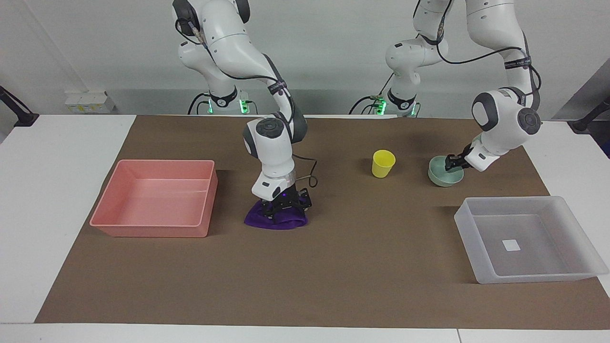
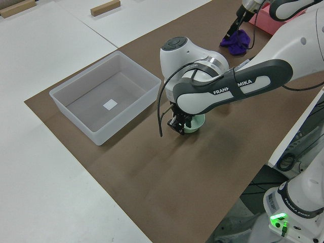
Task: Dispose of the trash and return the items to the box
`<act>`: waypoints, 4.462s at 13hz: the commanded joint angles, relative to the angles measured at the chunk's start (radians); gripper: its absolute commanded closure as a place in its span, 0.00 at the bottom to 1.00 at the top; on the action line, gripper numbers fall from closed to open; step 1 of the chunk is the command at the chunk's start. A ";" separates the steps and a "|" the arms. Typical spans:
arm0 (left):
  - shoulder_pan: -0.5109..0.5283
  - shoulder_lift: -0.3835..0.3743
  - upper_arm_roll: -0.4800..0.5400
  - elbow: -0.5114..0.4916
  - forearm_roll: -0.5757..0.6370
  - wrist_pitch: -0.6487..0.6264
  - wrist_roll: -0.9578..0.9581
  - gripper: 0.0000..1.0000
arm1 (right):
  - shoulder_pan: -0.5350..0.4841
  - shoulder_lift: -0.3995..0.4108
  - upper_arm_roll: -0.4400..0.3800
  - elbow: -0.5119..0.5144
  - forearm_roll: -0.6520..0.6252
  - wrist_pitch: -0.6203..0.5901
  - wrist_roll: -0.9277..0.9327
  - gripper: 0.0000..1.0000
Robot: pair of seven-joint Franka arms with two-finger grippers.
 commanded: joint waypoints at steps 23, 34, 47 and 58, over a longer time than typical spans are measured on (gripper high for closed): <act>0.098 0.532 0.002 0.951 -0.047 -0.077 -0.181 1.00 | -0.229 -0.448 -0.012 0.118 -0.016 -0.644 0.111 1.00; 0.043 0.454 -0.001 0.920 -0.050 -0.101 -0.193 0.00 | -0.609 -0.462 -0.012 -0.199 -0.011 -0.433 -0.450 1.00; -0.397 -0.197 -0.011 0.083 -0.150 -0.140 -0.335 0.00 | -0.585 -0.402 0.008 -0.231 0.001 -0.309 -0.286 0.00; -0.464 -0.019 -0.009 0.032 -0.150 -0.010 -0.323 1.00 | -0.434 -0.518 0.008 0.110 0.001 -0.846 -0.097 0.00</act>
